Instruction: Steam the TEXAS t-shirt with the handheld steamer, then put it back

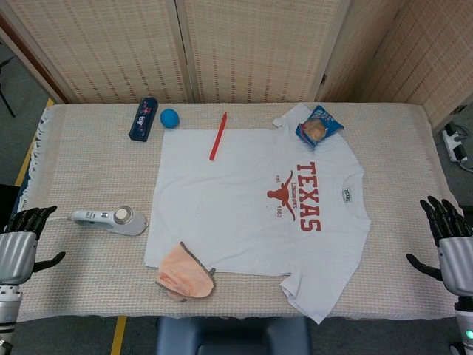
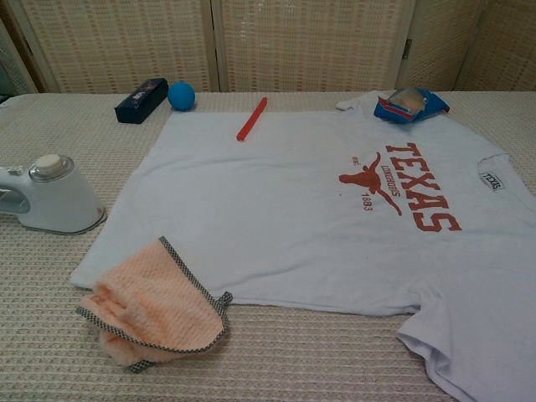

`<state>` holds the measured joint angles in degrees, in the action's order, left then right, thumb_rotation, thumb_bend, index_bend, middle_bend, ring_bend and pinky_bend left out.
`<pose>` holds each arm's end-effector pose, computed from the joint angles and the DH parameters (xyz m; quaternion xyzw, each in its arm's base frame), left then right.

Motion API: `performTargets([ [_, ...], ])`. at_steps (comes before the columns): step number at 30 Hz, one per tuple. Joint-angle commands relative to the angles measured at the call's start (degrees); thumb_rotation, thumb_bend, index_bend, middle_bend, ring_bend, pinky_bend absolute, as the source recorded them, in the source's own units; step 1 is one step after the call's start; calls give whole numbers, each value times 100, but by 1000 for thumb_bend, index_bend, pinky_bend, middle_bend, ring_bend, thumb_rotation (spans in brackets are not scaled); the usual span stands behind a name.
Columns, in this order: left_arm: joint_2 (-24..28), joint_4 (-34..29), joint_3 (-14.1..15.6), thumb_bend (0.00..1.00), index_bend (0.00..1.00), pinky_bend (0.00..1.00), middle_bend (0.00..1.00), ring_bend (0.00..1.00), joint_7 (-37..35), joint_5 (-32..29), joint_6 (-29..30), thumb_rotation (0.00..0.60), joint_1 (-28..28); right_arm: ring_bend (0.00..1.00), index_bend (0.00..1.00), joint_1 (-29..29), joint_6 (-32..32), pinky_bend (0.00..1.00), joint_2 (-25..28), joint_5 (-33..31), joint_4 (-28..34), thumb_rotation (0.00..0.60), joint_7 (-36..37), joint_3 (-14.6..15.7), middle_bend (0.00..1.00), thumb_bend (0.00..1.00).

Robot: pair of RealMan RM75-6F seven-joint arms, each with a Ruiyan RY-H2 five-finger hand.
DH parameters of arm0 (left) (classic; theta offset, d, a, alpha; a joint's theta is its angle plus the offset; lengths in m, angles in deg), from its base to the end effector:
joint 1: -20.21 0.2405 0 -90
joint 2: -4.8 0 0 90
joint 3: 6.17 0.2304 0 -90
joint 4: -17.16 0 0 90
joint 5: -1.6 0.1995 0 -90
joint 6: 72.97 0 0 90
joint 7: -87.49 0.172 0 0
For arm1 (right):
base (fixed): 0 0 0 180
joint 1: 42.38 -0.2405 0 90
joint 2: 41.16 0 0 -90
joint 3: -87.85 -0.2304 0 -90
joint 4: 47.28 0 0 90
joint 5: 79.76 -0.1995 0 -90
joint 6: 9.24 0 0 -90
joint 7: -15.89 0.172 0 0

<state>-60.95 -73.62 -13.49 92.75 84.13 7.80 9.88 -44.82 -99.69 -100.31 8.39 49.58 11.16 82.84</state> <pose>-0.2710 0.2486 0.1569 -0.6080 -0.3478 -0.3850 0.6010 -0.2671 -0.2000 0.1934 0.5888 -0.3251 0.3966 0.6248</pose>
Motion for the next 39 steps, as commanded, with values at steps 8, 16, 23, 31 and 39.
performTargets([
  [8, -547, 443, -369, 143, 178, 188, 229, 165, 611, -861, -1358, 600, -999, 31, 0, 38, 28, 175, 113, -102, 34, 600, 71, -11, 44, 0],
  [16, -1104, 1149, -413, 201, 212, 197, 261, 181, 865, -1338, -1745, 600, -1333, 35, 0, 114, -4, 176, 127, -175, -21, 600, 146, 7, 44, 0],
  [23, -1431, 1743, -399, 217, 314, 232, 356, 258, 819, -1556, -2016, 600, -1510, 36, 0, 99, 43, 176, 108, -191, -25, 600, 123, 4, 44, 0],
  [31, -1785, 2359, -406, 226, 428, 265, 439, 324, 741, -1607, -2184, 600, -1723, 37, 0, 87, 117, 176, 64, -250, -46, 600, 102, 6, 44, 0],
  [39, -2268, 3215, -445, 292, 623, 361, 638, 503, 394, -1551, -2355, 600, -1959, 38, 0, 105, 142, 176, 51, -318, -55, 600, 92, 5, 44, 0],
])
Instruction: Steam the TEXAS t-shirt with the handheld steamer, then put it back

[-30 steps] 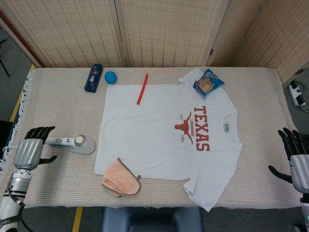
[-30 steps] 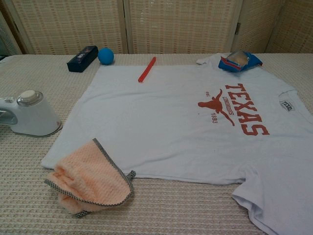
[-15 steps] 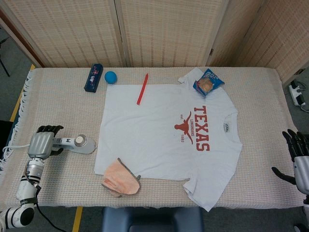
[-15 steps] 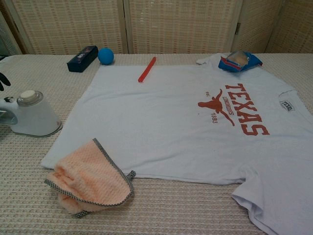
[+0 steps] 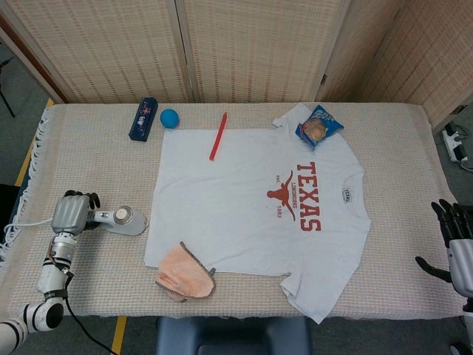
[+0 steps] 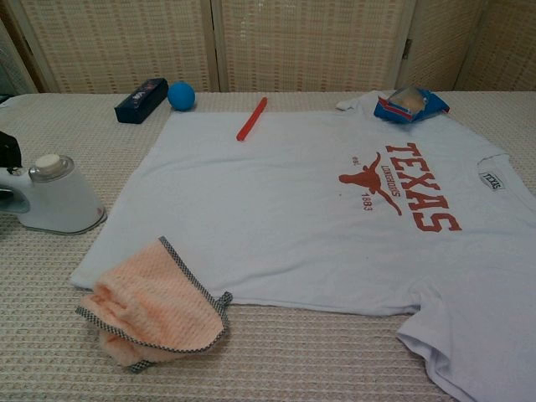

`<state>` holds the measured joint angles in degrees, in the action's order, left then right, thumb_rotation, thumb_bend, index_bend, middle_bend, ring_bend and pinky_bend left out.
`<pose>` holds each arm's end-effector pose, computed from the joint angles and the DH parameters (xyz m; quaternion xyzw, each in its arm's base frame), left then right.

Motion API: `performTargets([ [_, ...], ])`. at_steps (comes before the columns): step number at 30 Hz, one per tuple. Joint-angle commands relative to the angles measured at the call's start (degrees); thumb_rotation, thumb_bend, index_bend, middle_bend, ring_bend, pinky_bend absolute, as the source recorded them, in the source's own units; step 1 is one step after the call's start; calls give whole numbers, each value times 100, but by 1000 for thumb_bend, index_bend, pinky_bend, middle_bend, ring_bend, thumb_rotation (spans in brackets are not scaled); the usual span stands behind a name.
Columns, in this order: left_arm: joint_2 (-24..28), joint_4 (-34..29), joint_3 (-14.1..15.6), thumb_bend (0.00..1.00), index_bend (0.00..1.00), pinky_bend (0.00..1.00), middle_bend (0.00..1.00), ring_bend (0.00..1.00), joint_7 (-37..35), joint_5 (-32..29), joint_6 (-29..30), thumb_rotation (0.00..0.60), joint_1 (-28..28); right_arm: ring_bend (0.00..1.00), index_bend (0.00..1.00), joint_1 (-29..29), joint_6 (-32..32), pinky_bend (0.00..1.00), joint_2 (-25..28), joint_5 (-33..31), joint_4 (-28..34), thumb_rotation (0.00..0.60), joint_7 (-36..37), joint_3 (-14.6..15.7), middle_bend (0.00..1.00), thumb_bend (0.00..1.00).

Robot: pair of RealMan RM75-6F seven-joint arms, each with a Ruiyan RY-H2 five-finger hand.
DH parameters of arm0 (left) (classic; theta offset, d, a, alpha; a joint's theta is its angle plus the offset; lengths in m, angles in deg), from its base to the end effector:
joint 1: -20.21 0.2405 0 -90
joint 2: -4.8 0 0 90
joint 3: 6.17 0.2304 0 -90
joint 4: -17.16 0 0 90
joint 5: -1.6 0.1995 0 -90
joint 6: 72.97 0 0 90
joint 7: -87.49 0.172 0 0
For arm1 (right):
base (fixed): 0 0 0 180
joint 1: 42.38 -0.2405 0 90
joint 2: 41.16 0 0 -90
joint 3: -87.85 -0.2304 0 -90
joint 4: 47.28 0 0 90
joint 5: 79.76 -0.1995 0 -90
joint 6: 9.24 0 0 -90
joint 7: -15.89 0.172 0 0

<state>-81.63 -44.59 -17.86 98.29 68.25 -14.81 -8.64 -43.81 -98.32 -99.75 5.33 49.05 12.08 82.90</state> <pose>-0.2911 0.3632 0.0706 -0.6416 -0.3765 -0.2866 0.6038 -0.2828 -0.1953 0.1969 0.5756 -0.3480 0.3735 0.6388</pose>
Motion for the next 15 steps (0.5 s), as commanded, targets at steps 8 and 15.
performTargets([
  [8, -677, 1228, 80, 311, 797, 649, 840, 731, -1136, 343, -309, 600, -267, 77, 0, -130, 571, 192, 45, 9, 164, 600, 182, 216, 76, 0],
  [15, -885, 1772, 186, 386, 841, 750, 980, 849, -2404, 885, 104, 600, -269, 80, 0, -563, 1568, 205, 84, 320, 286, 600, 313, 544, 89, 135],
])
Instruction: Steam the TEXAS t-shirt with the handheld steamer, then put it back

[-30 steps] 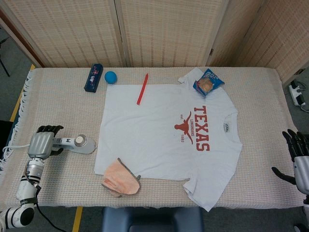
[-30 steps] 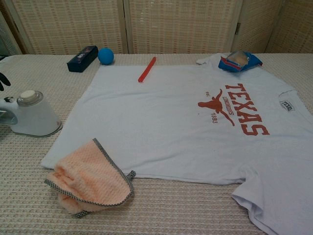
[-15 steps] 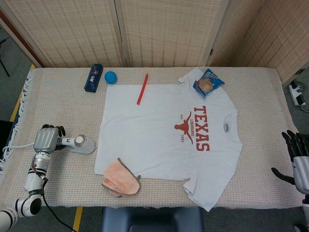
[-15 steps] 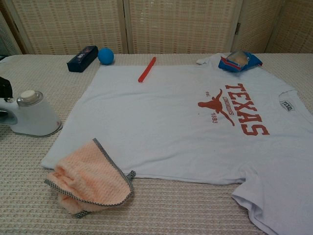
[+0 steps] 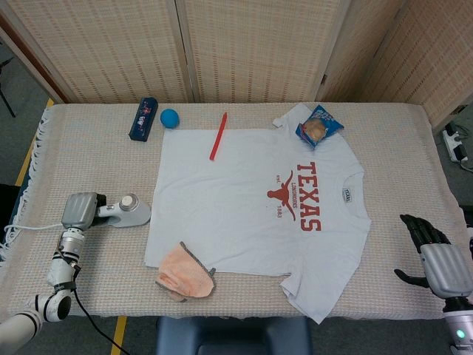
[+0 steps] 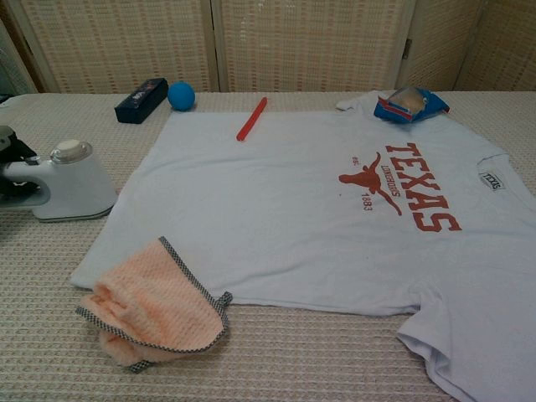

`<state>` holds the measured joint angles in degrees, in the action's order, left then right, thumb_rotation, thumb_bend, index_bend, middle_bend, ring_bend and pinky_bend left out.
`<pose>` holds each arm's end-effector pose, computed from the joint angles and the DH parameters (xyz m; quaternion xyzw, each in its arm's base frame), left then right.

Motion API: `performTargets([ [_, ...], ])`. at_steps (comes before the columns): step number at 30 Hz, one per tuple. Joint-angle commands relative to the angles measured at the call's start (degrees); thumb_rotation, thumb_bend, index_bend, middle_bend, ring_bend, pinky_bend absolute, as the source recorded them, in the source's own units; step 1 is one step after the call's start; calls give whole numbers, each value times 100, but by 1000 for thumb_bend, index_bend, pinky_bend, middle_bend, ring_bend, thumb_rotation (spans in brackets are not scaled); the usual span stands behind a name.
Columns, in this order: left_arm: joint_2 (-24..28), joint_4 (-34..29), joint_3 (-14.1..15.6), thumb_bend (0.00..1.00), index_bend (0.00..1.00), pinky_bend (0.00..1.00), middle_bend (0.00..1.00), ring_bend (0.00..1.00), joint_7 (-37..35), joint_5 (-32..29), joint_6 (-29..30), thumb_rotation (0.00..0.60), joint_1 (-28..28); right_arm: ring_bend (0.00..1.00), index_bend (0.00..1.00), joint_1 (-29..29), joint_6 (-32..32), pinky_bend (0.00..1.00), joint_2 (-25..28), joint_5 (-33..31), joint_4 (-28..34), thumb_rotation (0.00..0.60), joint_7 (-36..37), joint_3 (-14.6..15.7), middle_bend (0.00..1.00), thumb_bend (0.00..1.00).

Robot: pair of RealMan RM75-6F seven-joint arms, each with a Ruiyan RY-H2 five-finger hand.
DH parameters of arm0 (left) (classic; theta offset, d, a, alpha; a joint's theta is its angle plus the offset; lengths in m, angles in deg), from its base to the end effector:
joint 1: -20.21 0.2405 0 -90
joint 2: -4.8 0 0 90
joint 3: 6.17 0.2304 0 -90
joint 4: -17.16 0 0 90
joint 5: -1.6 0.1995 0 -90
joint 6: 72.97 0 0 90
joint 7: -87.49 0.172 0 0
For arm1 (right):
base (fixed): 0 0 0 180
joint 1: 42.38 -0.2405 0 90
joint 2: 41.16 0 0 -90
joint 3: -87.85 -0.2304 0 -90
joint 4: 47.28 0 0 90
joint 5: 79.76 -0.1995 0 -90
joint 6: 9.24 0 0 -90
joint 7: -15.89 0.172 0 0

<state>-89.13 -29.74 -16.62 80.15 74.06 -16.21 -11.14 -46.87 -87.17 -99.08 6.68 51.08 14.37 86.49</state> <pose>-0.2975 0.3784 0.0522 -0.6233 -0.4127 -0.3431 0.5687 -0.2829 -0.1961 0.1549 0.6297 -0.4209 0.3348 0.5606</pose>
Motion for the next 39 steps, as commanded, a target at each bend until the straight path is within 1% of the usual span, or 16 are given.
performTargets([
  [1, -140, 327, 53, 390, 843, 753, 986, 852, -739, 358, 337, 600, -17, 77, 0, -323, 573, 205, 13, 235, 94, 600, 105, 217, 89, 169],
  [4, -126, 376, 4, 390, 857, 759, 999, 862, -1131, 512, 677, 600, -19, 48, 0, -540, 907, 191, -30, 412, 92, 600, 228, 297, 89, 312],
  [5, -85, 319, -13, 390, 861, 760, 1000, 864, -1255, 563, 779, 600, -25, 32, 0, -624, 1042, 165, -54, 465, 71, 600, 295, 329, 89, 361],
  [6, -41, 246, -26, 390, 867, 761, 1000, 869, -1326, 600, 850, 600, -33, 14, 0, -689, 1142, 125, -75, 499, 54, 582, 346, 348, 89, 411],
  [8, 72, 10, -51, 389, 872, 763, 1000, 873, -1406, 699, 1021, 600, -60, 0, 0, -837, 1336, 58, -144, 606, -14, 511, 488, 388, 88, 462],
  [9, 121, -114, -59, 389, 873, 764, 1000, 874, -1401, 743, 1091, 600, -76, 0, 0, -893, 1395, 29, -184, 661, -55, 454, 556, 404, 85, 488],
  [10, 177, -290, -71, 389, 874, 765, 1000, 875, -1373, 806, 1183, 600, -104, 0, 0, -966, 1457, 10, -247, 739, -121, 408, 670, 421, 78, 514],
  [11, 214, -423, -78, 388, 874, 765, 1000, 875, -1334, 853, 1243, 600, -129, 0, 0, -1020, 1487, 2, -309, 804, -184, 376, 777, 430, 69, 534],
  [13, 282, -730, -89, 387, 874, 765, 1000, 875, -1172, 951, 1312, 600, -216, 0, 0, -1151, 1584, 0, -469, 941, -366, 347, 1007, 465, 44, 578],
  [16, 305, -1085, -113, 385, 875, 765, 1000, 874, -907, 1046, 1314, 600, -367, 0, 0, -1334, 1759, 0, -702, 1101, -600, 317, 1221, 528, 19, 616],
  [19, 219, -1354, -174, 383, 874, 766, 1000, 874, -583, 1097, 1218, 600, -598, 0, 0, -1551, 2024, 0, -993, 1182, -891, 311, 1415, 595, 12, 624],
  [24, -73, -1427, -242, 384, 874, 766, 1000, 874, -191, 1138, 1056, 600, -938, 0, 0, -1734, 2145, 0, -1399, 1290, -1328, 306, 1495, 669, 9, 626],
  [30, -529, -1156, -181, 378, 873, 766, 1000, 873, 147, 1245, 839, 600, -1307, 0, 0, -1854, 2211, 0, -1708, 1307, -1654, 309, 1585, 778, 9, 625],
  [35, -908, -750, -35, 377, 874, 766, 1000, 873, 302, 1356, 677, 600, -1526, 0, 0, -1890, 2197, 0, -1820, 1280, -1787, 307, 1594, 866, 9, 625],
  [39, -1164, -419, 115, 377, 873, 766, 1000, 871, 333, 1472, 659, 600, -1605, 0, 0, -1887, 2160, 0, -1854, 1247, -1825, 310, 1577, 930, 9, 625],
])
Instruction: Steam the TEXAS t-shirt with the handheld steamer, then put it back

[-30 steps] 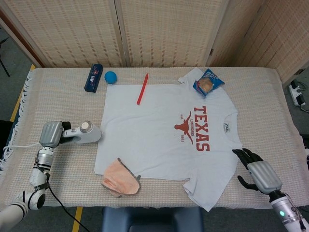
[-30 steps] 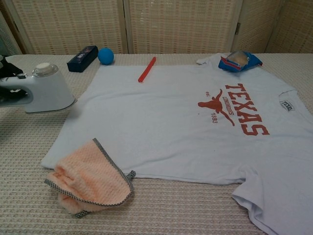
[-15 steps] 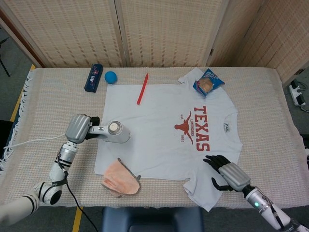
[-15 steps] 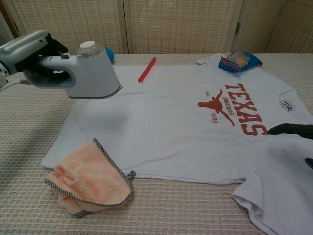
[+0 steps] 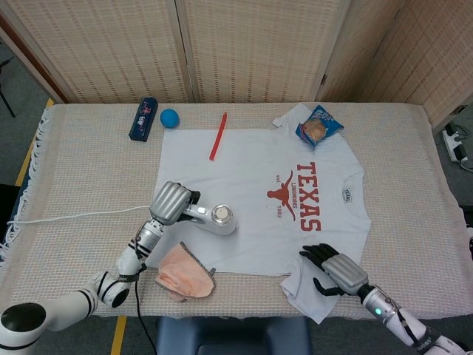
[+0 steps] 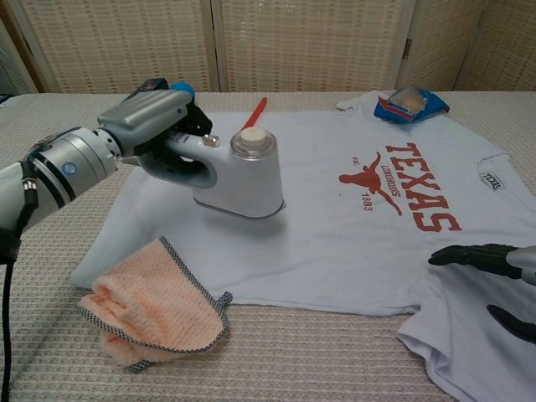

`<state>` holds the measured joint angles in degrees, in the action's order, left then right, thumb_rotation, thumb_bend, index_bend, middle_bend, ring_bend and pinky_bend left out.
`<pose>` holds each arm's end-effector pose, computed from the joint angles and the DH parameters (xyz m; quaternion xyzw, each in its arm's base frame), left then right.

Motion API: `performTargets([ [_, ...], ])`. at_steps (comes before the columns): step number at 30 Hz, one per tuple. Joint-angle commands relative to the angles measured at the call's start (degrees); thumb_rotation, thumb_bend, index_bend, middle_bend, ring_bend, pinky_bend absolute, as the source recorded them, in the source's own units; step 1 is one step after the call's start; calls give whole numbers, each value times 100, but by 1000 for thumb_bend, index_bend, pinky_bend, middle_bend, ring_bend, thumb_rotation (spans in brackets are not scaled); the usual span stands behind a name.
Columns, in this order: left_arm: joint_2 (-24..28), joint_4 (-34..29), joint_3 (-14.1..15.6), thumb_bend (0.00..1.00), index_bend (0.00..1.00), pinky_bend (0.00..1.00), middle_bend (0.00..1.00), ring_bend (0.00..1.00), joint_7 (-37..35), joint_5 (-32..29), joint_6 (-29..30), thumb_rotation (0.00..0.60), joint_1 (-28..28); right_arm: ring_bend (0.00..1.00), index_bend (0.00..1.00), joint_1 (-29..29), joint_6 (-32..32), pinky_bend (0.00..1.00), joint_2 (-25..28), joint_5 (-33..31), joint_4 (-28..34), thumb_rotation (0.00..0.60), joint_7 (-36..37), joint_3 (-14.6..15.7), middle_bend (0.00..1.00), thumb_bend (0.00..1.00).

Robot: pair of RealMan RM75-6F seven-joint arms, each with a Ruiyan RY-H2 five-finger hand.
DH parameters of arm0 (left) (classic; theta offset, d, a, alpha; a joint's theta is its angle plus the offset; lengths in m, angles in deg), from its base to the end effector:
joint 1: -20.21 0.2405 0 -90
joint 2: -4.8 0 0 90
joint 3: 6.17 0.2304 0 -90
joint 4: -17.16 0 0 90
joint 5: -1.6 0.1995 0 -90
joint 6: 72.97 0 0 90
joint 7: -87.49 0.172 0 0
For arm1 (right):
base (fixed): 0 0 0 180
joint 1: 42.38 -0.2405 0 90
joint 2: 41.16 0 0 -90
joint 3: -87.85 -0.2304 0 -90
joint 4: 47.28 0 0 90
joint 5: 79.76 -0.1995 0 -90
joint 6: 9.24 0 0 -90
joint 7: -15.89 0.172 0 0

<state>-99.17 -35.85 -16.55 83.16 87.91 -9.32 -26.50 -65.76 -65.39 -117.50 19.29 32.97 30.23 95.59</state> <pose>-0.1005 0.3836 -0.0348 -0.7324 -0.2755 -0.4869 0.3882 -0.2581 -0.2206 -0.0009 0.7864 -0.4629 0.2848 0.2936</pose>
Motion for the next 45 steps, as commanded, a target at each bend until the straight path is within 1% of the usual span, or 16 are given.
performTargets([
  [1, -242, 317, 146, 376, 873, 767, 1000, 870, 38, 121, -24, 600, -91, 0, 0, 2, -30, 0, -17, -23, -23, 310, -15, 37, 9, 625],
  [6, -574, 898, 190, 375, 872, 769, 1000, 866, 15, 135, -16, 600, -164, 0, 0, -8, -33, 0, -18, -77, -29, 309, -44, 97, 9, 625],
  [11, -925, 1671, 89, 375, 871, 772, 999, 864, -176, -82, -173, 600, -203, 0, 0, -3, -84, 0, -8, -135, -9, 311, -74, 126, 9, 625],
  [16, -1131, 2420, -18, 375, 865, 773, 990, 856, -414, -310, -394, 600, -222, 0, 0, -15, -105, 0, 9, -187, 10, 313, -110, 144, 9, 625],
  [23, -1185, 3225, -179, 374, 862, 773, 981, 851, -814, -591, -496, 600, -118, 0, 0, -54, -101, 0, -10, -222, 30, 311, -141, 163, 9, 626],
  [29, -1089, 3694, -300, 374, 855, 773, 976, 845, -1083, -842, -674, 600, 84, 0, 0, -83, -104, 0, 0, -271, 71, 310, -173, 158, 9, 627],
  [34, -909, 3850, -365, 373, 854, 773, 971, 844, -1289, -978, -666, 600, 291, 0, 0, -95, -135, 0, 16, -284, 90, 312, -180, 163, 10, 630],
  [37, -768, 3796, -409, 372, 854, 773, 970, 843, -1497, -1034, -506, 600, 416, 0, 0, -103, -166, 0, 25, -271, 93, 309, -169, 171, 9, 630],
  [41, -576, 3427, -435, 371, 853, 772, 970, 843, -1856, -1022, -61, 600, 547, 0, 0, -114, -211, 0, 29, -239, 90, 313, -146, 189, 10, 630],
  [45, -476, 2971, -311, 369, 853, 773, 970, 843, -1816, -834, 356, 600, 572, 0, 0, -126, -219, 0, 17, -228, 74, 314, -121, 208, 10, 629],
])
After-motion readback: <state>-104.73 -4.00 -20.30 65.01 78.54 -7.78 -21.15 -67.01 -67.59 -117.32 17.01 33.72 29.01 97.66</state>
